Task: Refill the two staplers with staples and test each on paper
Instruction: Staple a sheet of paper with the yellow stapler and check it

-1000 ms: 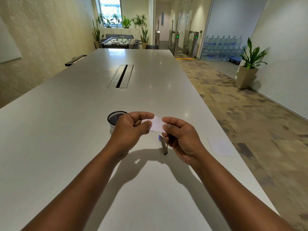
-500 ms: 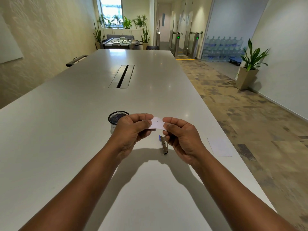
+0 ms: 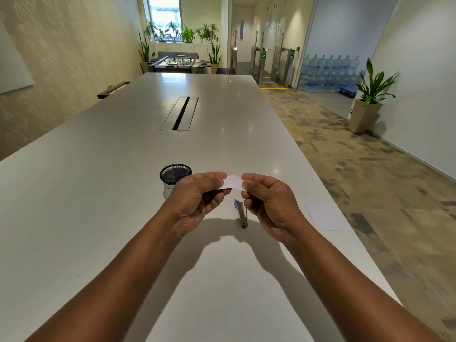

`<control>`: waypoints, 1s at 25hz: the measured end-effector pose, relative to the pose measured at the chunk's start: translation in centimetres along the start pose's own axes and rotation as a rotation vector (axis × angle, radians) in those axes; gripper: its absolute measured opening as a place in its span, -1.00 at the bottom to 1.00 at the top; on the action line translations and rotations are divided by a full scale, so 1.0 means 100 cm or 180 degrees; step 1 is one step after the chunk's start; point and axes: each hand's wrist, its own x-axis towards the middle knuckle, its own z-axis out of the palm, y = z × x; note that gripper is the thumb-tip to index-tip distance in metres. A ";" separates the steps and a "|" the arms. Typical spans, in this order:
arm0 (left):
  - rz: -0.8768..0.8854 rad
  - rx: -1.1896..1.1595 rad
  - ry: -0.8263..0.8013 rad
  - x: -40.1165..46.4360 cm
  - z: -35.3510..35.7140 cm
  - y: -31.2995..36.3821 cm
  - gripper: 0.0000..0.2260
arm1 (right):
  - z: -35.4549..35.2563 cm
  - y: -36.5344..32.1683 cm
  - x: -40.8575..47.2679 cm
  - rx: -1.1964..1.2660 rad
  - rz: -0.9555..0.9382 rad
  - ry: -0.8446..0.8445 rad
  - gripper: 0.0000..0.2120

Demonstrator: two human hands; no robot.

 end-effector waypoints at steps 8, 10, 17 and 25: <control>-0.0096 -0.0087 -0.0089 -0.002 -0.001 -0.002 -0.85 | 0.000 -0.009 -0.003 -0.0334 -0.0219 0.0019 -0.84; -0.0095 -0.0120 -0.0155 -0.002 -0.002 -0.002 -0.83 | 0.000 -0.010 -0.004 -0.0402 -0.0277 -0.0016 -0.84; 0.0158 0.0098 -0.0288 0.000 -0.004 -0.005 -0.78 | -0.002 -0.007 -0.006 -0.0580 -0.0357 -0.0046 -0.81; 0.0410 0.0824 -0.0021 0.006 -0.001 -0.018 -0.88 | -0.006 0.001 -0.007 -0.0908 -0.0473 -0.0219 -0.74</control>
